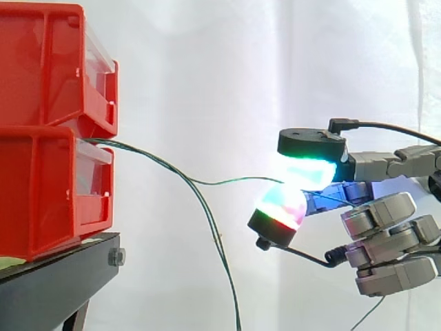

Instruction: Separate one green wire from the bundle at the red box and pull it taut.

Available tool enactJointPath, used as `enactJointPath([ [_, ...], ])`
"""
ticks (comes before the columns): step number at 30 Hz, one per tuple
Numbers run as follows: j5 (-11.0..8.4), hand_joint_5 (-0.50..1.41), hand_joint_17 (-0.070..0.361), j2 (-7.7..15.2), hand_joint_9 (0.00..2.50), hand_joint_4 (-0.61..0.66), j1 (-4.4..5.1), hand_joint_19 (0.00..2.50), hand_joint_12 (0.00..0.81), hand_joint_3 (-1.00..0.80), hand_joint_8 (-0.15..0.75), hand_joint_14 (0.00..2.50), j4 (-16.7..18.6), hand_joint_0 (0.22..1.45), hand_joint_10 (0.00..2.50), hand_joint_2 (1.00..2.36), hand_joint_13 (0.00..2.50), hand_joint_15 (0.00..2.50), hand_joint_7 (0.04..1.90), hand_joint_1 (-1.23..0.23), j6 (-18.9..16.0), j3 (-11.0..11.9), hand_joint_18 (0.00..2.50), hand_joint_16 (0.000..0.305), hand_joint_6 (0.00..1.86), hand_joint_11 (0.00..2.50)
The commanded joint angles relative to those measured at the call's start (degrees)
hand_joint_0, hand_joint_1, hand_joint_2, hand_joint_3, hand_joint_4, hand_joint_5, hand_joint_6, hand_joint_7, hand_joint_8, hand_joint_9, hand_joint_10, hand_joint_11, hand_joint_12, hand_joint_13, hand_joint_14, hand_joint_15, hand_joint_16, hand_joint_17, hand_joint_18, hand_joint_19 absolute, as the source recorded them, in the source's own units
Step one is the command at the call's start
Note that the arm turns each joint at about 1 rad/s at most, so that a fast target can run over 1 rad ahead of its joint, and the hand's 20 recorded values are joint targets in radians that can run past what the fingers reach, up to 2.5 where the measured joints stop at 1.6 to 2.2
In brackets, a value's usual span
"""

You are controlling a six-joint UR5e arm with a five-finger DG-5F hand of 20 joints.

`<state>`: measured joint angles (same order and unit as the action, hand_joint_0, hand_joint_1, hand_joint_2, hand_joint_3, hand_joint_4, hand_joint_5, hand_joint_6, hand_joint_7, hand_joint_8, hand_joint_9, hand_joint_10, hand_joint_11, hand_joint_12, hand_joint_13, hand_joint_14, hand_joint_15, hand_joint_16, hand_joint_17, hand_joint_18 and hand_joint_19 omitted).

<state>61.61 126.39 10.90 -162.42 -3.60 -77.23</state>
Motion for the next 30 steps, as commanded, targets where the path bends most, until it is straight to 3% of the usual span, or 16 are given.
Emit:
enactJointPath([
  [1, 0.00, -0.12, 0.104, 0.0, 1.58, 0.05, 0.00, 1.81, 0.295, -0.14, 0.278, 2.00, 0.0, 0.60, 0.10, 1.02, 1.34, 1.09, 0.95, -0.75, 0.0, 0.1, 1.36, 0.046, 0.90, 1.72],
  [9, 0.00, -0.13, 0.092, -0.4, 1.56, 0.07, 0.00, 1.84, 0.281, -0.21, 0.249, 1.94, -2.3, 0.59, 0.00, 1.02, 1.32, 1.14, 0.96, -0.72, 0.0, 0.1, 1.31, 0.041, 0.89, 1.78],
  [10, -0.27, -0.13, 0.093, -1.1, 1.56, 0.07, 0.09, 1.85, 0.274, -0.23, 0.251, 1.93, -3.8, 0.59, 0.00, 1.02, 1.32, 1.15, 0.96, -0.72, 0.4, 0.2, 1.30, 0.041, 0.89, 1.77],
  [12, -0.44, -0.13, 0.096, -2.7, 1.56, 0.08, 0.17, 1.84, 0.280, -0.27, 0.252, 1.91, -11.1, 0.58, 0.00, 1.02, 1.32, 1.15, 0.94, -0.69, 3.1, 0.2, 1.30, 0.043, 0.89, 1.77],
  [13, -0.44, -0.13, 0.096, -2.7, 1.56, 0.08, 0.17, 1.82, 0.278, -0.30, 0.259, 1.91, -11.1, 0.58, 0.00, 1.02, 1.32, 1.15, 0.94, -0.68, 3.1, 0.2, 1.30, 0.043, 0.89, 1.76],
  [14, -0.88, -0.13, 0.097, -3.5, 1.55, 0.09, 0.26, 1.82, 0.279, -0.34, 0.260, 1.92, -13.4, 0.56, 0.00, 1.01, 1.32, 1.14, 0.92, -0.67, 5.4, 0.2, 1.30, 0.043, 0.89, 1.77],
  [17, -2.82, -0.13, 0.101, -4.7, 1.55, 0.09, 0.35, 1.81, 0.291, -0.42, 0.264, 1.92, -12.7, 0.54, 0.00, 1.01, 1.32, 1.11, 0.91, -0.65, 11.4, 1.3, 1.30, 0.045, 0.88, 1.74],
  [18, -3.69, -0.13, 0.102, -5.5, 1.55, 0.09, 0.44, 1.80, 0.294, -0.42, 0.258, 1.92, -11.6, 0.53, 0.00, 1.01, 1.32, 1.13, 0.91, -0.65, 16.3, 1.3, 1.31, 0.045, 0.88, 1.73],
  [21, -3.78, -0.13, 0.108, -5.5, 1.55, 0.09, 0.44, 1.78, 0.292, -0.46, 0.269, 1.90, -10.3, 0.52, 0.00, 1.00, 1.33, 1.13, 0.92, -0.63, 19.2, 1.3, 1.31, 0.048, 0.87, 1.72],
  [25, -4.22, -0.13, 0.108, -5.5, 1.54, 0.10, 0.44, 1.77, 0.290, -0.46, 0.269, 1.88, -9.8, 0.52, 0.00, 1.00, 1.33, 1.12, 0.92, -0.63, 19.2, 1.3, 1.30, 0.048, 0.87, 1.70],
  [30, -4.40, -0.13, 0.104, -5.5, 1.54, 0.10, 0.88, 1.78, 0.288, -0.46, 0.268, 1.87, -10.6, 0.53, 0.00, 1.00, 1.33, 1.11, 0.93, -0.62, 14.3, 1.3, 1.30, 0.046, 0.87, 1.71],
])
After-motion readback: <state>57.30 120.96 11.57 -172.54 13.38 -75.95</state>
